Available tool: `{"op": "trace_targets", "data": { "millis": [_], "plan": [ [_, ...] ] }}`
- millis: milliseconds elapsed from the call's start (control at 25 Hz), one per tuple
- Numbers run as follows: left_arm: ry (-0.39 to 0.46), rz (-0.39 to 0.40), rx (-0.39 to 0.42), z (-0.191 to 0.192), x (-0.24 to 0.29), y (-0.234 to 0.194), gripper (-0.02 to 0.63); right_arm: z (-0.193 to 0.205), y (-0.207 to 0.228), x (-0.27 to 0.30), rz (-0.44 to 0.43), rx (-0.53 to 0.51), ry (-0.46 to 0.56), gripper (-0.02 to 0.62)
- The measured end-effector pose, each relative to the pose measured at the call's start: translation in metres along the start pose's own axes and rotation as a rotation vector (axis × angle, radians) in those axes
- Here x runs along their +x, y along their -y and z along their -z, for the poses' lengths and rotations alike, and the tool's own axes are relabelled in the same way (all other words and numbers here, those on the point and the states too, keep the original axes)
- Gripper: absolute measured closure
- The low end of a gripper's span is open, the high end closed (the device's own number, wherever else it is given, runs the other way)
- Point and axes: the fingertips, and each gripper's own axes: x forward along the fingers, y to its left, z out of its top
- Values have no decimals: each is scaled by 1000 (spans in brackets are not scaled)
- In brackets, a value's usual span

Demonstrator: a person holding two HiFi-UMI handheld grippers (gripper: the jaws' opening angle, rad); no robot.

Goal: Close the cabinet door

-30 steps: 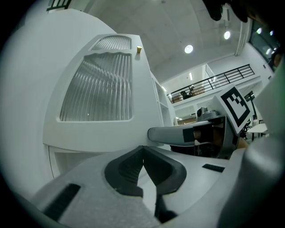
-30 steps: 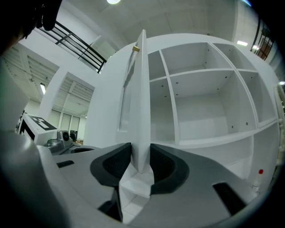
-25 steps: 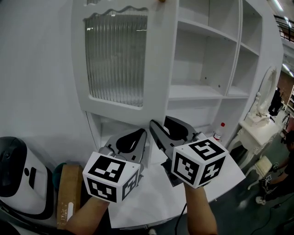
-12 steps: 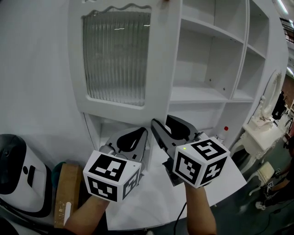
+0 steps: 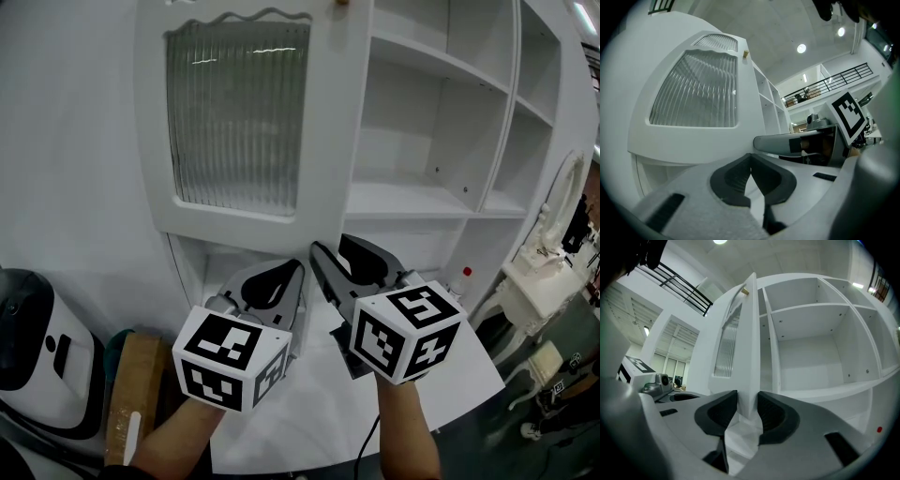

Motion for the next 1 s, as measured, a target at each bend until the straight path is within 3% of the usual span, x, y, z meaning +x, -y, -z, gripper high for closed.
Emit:
{"op": "trace_targets", "data": {
  "millis": [1000],
  "plan": [
    [15, -89, -10, 1, 45, -25, 594, 3, 31, 36, -48, 3, 30, 443]
  ]
}}
